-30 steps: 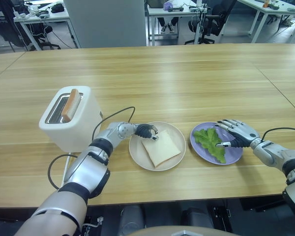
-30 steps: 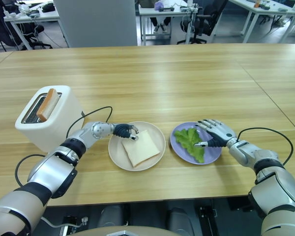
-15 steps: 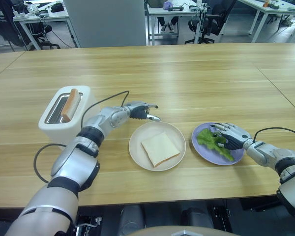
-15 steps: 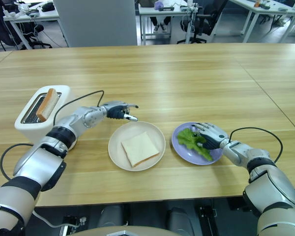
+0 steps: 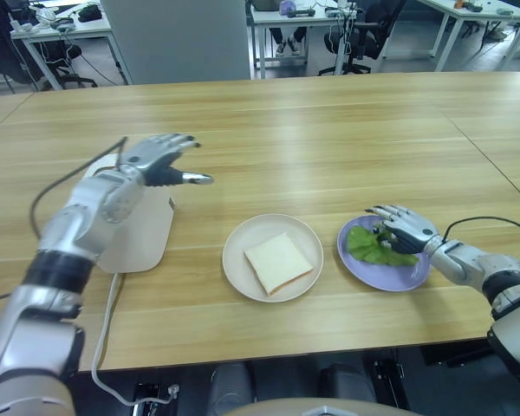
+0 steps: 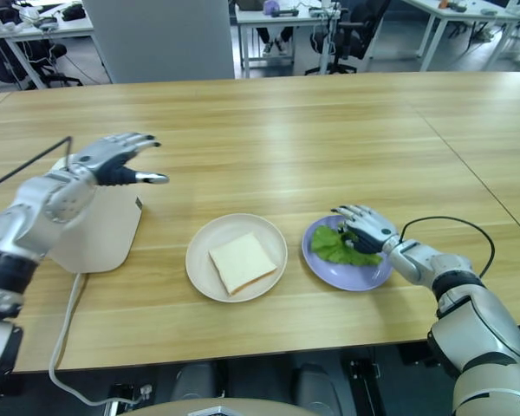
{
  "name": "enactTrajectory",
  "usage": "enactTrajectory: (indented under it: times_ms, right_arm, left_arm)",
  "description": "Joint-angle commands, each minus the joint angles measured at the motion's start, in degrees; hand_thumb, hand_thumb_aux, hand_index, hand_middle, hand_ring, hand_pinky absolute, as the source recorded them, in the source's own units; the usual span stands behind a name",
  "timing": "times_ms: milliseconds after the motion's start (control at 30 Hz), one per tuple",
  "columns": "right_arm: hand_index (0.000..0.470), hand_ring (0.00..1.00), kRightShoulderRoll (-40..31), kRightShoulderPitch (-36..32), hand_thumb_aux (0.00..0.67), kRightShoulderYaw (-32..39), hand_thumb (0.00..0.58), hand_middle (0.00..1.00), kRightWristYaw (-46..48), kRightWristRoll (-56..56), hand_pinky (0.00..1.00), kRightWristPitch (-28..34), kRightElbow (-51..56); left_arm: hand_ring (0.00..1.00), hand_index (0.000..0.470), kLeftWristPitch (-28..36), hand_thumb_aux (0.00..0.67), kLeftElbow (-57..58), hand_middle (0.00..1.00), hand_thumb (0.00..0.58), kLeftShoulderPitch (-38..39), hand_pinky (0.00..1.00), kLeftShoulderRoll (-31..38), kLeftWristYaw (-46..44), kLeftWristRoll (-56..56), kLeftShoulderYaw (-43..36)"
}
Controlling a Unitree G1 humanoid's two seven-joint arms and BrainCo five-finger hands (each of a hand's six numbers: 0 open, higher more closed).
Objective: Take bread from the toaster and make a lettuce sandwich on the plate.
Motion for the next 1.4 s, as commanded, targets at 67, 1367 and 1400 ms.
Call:
enactTrajectory:
  times_ms: [67, 1367, 1400]
  right_arm:
    - [0.46, 0.0, -0.95, -0.81, 0.67, -2.93, 0.58, 0.0, 0.98, 1.97, 0.0, -2.5, -8.91]
    - [0.46, 0.0, 17.96, -1.29, 0.67, -1.7, 0.58, 0.0, 16.8, 1.39, 0.0, -2.95, -19.34]
    - [0.46, 0.0, 18.11, -1.41, 0.67, -1.47, 0.58, 0.0, 16.73, 1.13, 0.0, -2.86, -19.1]
  left_arm:
    - [0.0, 0.0, 8.56, 0.0, -4.71, 0.0, 0.0, 6.88, 0.0, 4.6, -1.62, 2.45, 5.61]
    - [0.23, 0.46, 18.64, 0.67, 12.63, 0.23, 0.58, 0.2, 0.23, -0.82, -7.11, 4.28, -2.15]
    - [0.25, 0.46, 18.76, 0.67, 12.39, 0.25, 0.58, 0.37, 0.25, -0.94, -6.87, 4.07, -2.02]
